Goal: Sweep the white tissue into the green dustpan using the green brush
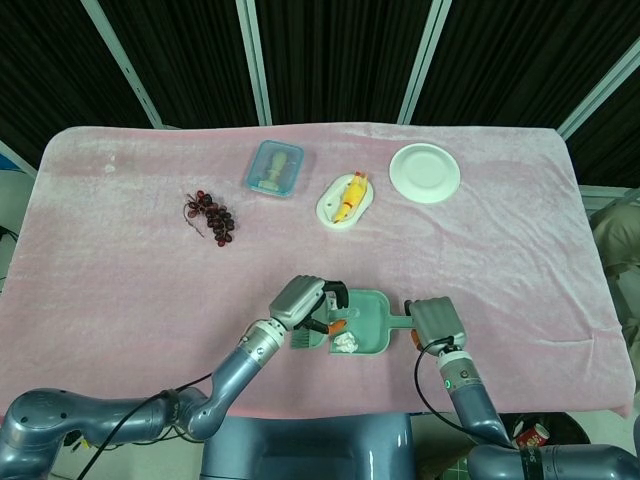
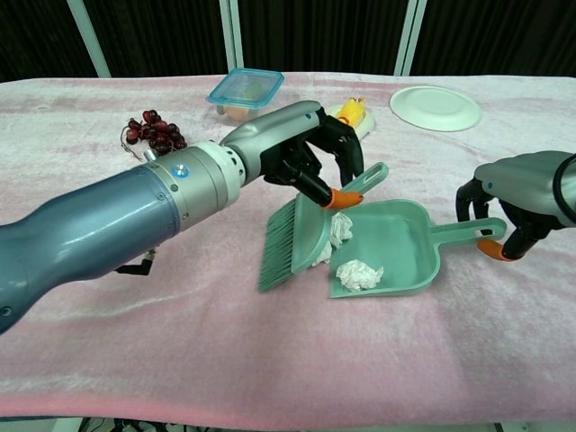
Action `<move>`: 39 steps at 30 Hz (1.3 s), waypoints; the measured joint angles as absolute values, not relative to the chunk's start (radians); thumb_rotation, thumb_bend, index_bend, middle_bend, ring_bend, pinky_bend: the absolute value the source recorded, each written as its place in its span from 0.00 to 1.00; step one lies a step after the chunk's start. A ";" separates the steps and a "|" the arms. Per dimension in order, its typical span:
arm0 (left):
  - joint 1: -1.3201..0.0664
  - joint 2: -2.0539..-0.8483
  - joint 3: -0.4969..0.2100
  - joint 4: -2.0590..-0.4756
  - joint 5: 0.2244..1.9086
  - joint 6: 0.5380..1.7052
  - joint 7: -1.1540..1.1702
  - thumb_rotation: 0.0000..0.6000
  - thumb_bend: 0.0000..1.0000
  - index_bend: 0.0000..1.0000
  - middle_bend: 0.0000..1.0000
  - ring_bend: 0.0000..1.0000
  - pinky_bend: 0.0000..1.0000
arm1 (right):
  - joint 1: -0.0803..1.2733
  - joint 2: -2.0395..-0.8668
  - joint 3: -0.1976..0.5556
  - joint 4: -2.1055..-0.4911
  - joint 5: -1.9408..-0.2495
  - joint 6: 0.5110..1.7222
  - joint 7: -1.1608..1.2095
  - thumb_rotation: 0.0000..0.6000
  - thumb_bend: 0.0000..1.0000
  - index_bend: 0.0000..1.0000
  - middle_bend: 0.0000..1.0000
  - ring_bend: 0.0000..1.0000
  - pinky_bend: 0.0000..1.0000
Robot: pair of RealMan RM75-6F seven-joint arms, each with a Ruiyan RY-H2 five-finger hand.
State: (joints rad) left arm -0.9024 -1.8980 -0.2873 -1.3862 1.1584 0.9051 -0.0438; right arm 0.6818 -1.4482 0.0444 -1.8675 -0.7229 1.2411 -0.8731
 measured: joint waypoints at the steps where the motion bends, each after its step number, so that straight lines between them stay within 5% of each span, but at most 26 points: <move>1: -0.908 -1.909 -0.291 -1.375 1.159 0.903 -0.046 1.00 0.36 0.65 0.68 0.88 0.99 | 0.682 -1.447 0.045 -1.868 -0.722 1.241 -0.872 1.00 0.48 0.56 0.54 0.68 0.77; 21: -1.004 -2.101 -0.382 -1.203 1.268 0.985 -0.148 1.00 0.36 0.65 0.67 0.88 0.99 | 0.684 -1.423 0.047 -1.898 -0.713 1.250 -0.871 1.00 0.48 0.56 0.54 0.68 0.77; 39: -0.943 -1.977 -0.369 -1.308 1.311 1.036 -0.188 1.00 0.36 0.65 0.67 0.88 0.99 | 0.684 -1.419 0.048 -1.899 -0.703 1.252 -0.864 1.00 0.48 0.56 0.54 0.68 0.77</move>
